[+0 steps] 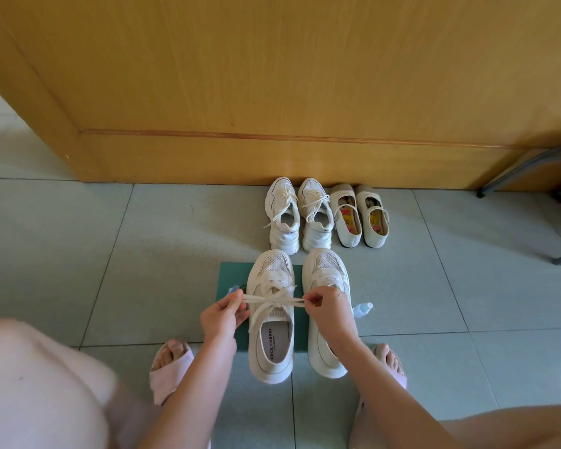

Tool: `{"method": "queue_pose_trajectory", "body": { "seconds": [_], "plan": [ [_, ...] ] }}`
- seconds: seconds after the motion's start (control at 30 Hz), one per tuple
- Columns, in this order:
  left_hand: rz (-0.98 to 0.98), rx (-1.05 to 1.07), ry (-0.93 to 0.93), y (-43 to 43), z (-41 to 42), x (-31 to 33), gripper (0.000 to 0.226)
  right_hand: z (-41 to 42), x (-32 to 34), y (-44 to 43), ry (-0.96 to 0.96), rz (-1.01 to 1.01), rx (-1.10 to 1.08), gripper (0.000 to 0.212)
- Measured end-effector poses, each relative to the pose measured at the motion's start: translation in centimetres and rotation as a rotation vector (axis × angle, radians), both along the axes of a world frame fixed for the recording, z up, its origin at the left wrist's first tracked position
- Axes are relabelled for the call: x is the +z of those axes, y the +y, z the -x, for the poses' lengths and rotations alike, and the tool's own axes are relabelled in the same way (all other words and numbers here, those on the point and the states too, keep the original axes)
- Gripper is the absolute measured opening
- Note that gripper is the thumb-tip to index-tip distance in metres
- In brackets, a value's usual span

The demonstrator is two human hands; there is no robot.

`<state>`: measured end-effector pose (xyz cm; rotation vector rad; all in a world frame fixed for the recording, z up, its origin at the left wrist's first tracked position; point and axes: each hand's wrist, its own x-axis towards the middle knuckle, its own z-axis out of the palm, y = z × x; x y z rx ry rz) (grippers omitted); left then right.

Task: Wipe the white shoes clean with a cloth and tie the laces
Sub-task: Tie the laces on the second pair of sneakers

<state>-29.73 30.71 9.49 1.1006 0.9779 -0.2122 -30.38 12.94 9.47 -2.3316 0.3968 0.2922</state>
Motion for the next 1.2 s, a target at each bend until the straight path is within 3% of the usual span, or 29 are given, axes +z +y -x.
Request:
{"method": "queue_pose_trajectory", "body": {
  "seconds": [0.17,0.3,0.4,0.6,0.73,0.93,1.07,1.2],
  "plan": [
    [-0.094,-0.075,-0.021,0.4,-0.1,-0.8,0.013,0.2,0.4,0.0,0.012,-0.079,0.001,0.012],
    [-0.487,-0.417,-0.173,0.5,-0.7,-0.6,0.022,-0.2,1.3,-1.9,0.010,-0.159,-0.069,0.010],
    [-0.789,-0.510,-0.397,-0.2,-1.3,0.5,0.021,-0.3,2.0,-4.1,-0.001,-0.106,-0.194,0.012],
    [-0.821,-0.820,-0.603,-4.5,-0.8,2.3,0.005,1.7,2.0,-5.6,0.093,0.027,-0.288,0.020],
    [-0.817,-1.002,-0.574,-7.2,0.2,1.5,0.009,3.2,1.7,-4.5,0.113,0.322,-0.270,0.036],
    [-0.878,-1.081,-0.546,-9.4,1.2,-0.3,0.012,4.9,0.0,-3.3,0.100,0.433,-0.180,0.040],
    [-0.934,-1.124,-0.575,-9.9,1.4,-1.1,0.023,4.7,-1.2,-2.5,0.020,0.446,-0.254,0.035],
    [-0.928,-1.163,-0.594,-10.0,1.6,-1.4,0.026,4.6,-1.8,-2.1,-0.041,0.328,-0.399,0.028]
  ]
}}
